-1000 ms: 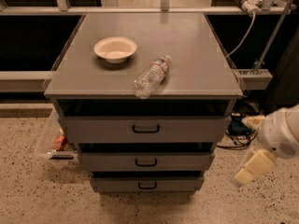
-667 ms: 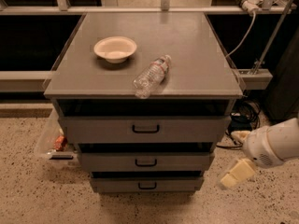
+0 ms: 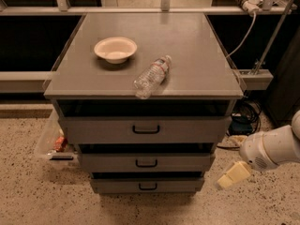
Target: Open bottom drawer
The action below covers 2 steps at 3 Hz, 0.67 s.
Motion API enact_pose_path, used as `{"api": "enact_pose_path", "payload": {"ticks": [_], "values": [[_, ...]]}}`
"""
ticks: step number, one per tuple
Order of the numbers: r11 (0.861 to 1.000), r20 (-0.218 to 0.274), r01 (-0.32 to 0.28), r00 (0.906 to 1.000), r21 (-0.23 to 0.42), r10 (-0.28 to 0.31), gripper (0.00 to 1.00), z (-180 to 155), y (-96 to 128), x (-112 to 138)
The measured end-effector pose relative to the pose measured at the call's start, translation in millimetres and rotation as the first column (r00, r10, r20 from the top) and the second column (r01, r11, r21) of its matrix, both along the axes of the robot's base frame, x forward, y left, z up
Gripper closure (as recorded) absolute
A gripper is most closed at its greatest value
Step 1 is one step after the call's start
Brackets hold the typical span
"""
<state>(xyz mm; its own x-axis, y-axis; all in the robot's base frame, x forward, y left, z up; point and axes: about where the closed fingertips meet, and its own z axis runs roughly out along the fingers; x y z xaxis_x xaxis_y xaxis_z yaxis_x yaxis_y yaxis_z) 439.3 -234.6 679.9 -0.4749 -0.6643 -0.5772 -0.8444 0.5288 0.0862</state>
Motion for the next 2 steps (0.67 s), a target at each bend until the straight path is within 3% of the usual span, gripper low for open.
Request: {"api": "enact_pose_path", "payload": {"ticks": [1,2], "values": [[0.999,0.037,0.015,0.9992,0.031,-0.017,0.00,-31,0,1],[0.986,0.145,0.048,0.9869,0.162,-0.072,0.00,-85,6,15]]}}
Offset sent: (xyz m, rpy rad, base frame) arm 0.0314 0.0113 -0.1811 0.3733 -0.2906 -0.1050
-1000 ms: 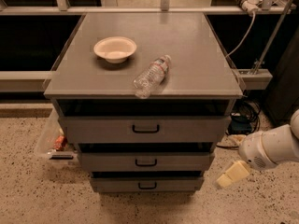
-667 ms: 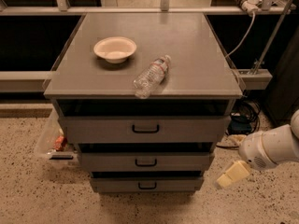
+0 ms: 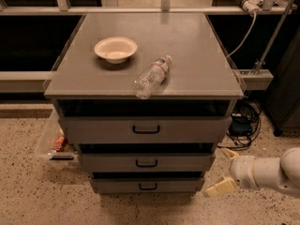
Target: Open bottom drawer
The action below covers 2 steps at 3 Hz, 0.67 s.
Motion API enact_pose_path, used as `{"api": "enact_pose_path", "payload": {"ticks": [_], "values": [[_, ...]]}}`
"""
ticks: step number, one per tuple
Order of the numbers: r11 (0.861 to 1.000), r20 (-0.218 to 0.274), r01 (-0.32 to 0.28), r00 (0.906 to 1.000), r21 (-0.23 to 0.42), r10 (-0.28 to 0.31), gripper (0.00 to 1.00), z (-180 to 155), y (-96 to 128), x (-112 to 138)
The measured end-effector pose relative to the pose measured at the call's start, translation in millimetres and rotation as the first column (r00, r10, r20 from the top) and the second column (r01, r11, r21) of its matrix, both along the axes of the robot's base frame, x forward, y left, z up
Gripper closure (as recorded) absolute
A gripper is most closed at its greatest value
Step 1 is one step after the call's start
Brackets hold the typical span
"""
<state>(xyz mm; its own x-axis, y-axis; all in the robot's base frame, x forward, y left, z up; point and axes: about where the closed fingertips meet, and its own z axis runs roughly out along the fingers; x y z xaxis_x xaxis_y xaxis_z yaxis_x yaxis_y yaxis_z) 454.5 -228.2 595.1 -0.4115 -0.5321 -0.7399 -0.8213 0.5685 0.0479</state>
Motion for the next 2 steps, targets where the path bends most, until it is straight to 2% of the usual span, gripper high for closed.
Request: {"api": "enact_pose_path", "payload": {"ticks": [1,2], "values": [[0.995,0.061,0.014,0.9979,0.101,-0.020,0.00,-52,6,11],[0.994,0.042,-0.006,0.9991,0.110,0.002,0.00,-88,10,13]]}}
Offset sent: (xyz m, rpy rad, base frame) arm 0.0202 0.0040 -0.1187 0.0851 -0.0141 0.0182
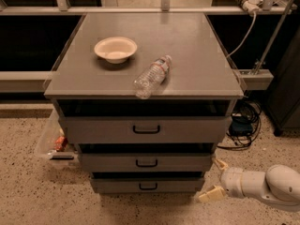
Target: Open bottom drawer
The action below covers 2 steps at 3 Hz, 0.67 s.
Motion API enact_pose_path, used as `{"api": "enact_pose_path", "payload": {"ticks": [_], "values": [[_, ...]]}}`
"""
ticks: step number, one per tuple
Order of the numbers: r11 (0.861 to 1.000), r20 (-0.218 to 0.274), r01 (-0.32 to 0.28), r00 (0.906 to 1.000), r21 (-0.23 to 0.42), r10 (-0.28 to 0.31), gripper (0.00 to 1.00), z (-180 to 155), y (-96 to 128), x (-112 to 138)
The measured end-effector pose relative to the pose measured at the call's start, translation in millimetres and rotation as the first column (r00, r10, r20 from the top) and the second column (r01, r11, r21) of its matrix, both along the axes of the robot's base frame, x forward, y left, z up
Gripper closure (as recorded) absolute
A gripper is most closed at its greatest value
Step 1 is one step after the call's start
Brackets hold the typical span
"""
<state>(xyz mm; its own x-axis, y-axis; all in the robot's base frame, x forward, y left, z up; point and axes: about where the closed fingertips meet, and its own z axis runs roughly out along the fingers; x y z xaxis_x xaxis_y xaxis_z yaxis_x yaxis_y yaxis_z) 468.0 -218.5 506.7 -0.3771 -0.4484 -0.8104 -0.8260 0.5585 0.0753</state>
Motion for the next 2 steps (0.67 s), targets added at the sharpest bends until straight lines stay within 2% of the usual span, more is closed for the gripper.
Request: {"api": "enact_pose_path", "payload": {"ticks": [1,2], "values": [[1.000,-0.007,0.011,0.9999,-0.009,-0.011,0.00,-6,2,-2],[0.999,-0.068,0.045,0.9967,0.027,-0.043,0.00,-58,9,-1]]}}
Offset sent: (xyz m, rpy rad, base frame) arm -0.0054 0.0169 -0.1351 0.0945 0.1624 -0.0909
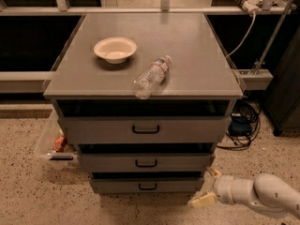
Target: Open bottom drawer
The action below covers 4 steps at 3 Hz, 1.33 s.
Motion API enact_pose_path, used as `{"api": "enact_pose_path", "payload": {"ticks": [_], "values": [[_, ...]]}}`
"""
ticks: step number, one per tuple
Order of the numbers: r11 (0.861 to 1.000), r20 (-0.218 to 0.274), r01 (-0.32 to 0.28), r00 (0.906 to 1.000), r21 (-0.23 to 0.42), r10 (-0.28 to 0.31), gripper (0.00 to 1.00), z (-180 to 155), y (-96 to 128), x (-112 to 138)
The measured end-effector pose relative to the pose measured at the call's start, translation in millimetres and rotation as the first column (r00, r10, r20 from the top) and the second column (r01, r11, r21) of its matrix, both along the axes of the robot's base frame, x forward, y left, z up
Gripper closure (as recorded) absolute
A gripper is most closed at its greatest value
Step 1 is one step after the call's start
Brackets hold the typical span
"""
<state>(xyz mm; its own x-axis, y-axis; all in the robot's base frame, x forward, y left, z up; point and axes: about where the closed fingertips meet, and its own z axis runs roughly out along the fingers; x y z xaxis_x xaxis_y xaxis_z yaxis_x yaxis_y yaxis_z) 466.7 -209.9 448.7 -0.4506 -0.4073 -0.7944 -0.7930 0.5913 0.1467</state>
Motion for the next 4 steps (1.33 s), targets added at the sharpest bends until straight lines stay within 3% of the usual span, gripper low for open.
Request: {"api": "enact_pose_path", "payload": {"ticks": [2,3,4], "values": [[0.995,-0.090,0.016,0.9959,0.097,-0.008,0.00,-128,32,6],[0.992,-0.127,0.026,0.9919,0.124,-0.010,0.00,-167,43,8],[0.991,-0.131,0.029,0.9913,0.129,-0.012,0.00,-172,45,7]]}}
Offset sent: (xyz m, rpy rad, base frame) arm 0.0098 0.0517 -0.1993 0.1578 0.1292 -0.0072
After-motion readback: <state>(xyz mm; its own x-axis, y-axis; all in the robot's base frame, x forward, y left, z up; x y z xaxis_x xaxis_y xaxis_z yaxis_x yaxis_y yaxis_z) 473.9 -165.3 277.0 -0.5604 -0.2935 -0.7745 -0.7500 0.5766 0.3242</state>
